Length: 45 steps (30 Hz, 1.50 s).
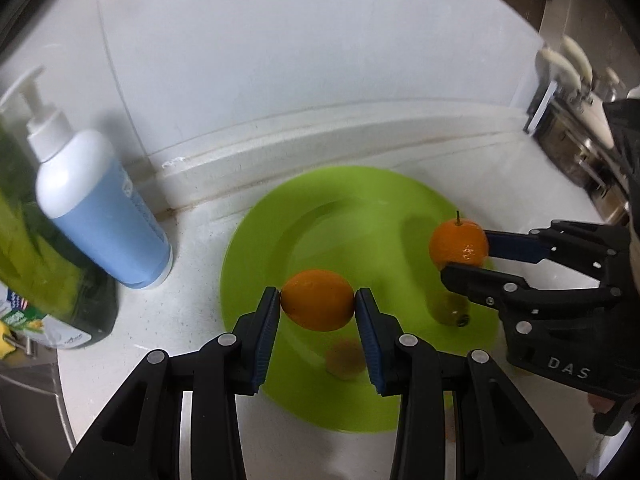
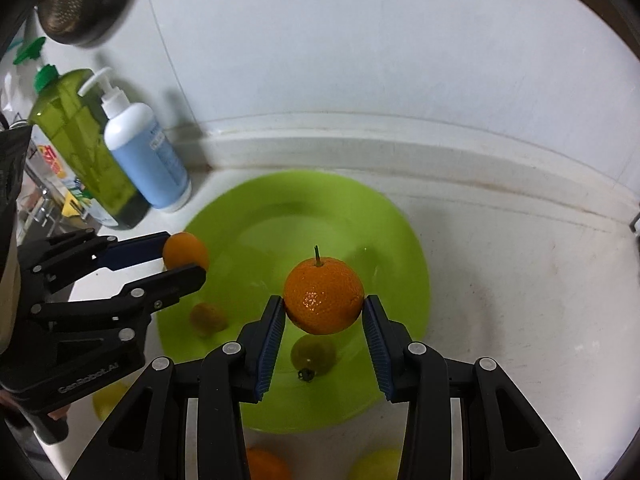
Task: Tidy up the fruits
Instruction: 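Lift both citrus fruits onto the lime-green plate and open both grippers, then withdraw both open grippers from the plate toward the remaining fruits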
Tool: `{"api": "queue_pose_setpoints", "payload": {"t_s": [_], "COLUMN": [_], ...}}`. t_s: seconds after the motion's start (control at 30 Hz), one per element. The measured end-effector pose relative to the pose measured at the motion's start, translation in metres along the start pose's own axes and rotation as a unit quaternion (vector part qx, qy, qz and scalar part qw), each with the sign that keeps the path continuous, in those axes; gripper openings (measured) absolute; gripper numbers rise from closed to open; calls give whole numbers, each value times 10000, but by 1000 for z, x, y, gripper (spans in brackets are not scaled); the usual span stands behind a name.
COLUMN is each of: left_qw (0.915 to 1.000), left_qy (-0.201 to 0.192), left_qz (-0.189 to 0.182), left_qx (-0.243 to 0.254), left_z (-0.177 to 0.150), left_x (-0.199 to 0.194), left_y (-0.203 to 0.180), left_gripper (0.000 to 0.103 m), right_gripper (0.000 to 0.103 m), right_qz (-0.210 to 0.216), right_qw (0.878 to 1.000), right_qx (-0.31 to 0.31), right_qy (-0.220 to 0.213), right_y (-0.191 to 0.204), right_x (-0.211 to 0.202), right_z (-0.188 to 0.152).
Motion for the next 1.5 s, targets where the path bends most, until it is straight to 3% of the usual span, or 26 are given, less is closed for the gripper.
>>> {"api": "queue_pose_setpoints", "payload": {"t_s": [0.3,0.57,0.63,0.83,0.87,1.13,1.5], "left_qw": [9990,9989,9991,9999,10000,9984,9922], "left_qy": [373,454,409,127,59,-528,-1222], "left_qz": [5,-67,-75,-38,-28,181,247], "left_qx": [235,138,79,-1,-5,13,-67], "left_z": [-2,0,1,0,0,-9,-50], "left_x": [28,37,34,7,1,-59,-134], "left_y": [-4,1,2,4,3,-5,-19], "left_gripper": [39,39,44,48,48,59,64], "right_gripper": [41,41,41,41,42,43,62], "right_qz": [219,217,204,218,-3,-9,-195], "right_qw": [9992,9995,9997,9997,9998,9993,9945], "right_qx": [-141,-132,-98,24,54,79,112], "right_qy": [312,202,135,-53,174,-374,-1020], "right_y": [-1,-2,-3,-4,-6,4,28], "right_x": [27,27,25,10,8,-50,-120], "right_z": [-1,3,3,0,-2,-13,-47]}}
Point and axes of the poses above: each gripper's, at about its wrist camera, not at the fingertips, and x roughly the way its jaws point, y to its left, z to its top, the point moved 6 cm from there along x, roughly the way its jaws point, and after that the axes turned 3 degrees about y, right-handed, at the moved point
